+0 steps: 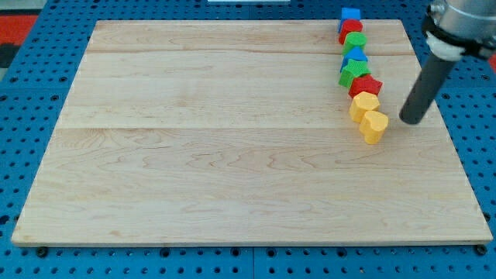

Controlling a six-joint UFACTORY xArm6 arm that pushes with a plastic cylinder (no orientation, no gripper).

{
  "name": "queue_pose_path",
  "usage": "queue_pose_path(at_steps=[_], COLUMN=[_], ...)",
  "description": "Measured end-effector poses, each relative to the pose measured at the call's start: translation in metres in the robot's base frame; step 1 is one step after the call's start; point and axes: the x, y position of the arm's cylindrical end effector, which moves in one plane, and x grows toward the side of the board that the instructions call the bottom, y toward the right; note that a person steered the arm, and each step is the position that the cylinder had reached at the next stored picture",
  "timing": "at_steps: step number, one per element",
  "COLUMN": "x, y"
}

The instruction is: Move the blue cube to the left side of the board

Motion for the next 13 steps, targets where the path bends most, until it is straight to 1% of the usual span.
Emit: queue_pose_path(at_steps=[1,2,3,4,6,7,8,9,10,12,13], x=[-0.058,-0.125,-0.19,-0.224,-0.225,-0.225,-0.225,-0.224,-0.224,-0.224,-0.225], y=[0.008,0.033,0.044,0.045,0.042,0.012,-0.049,-0.092,-0.113,-0.137,-0.11])
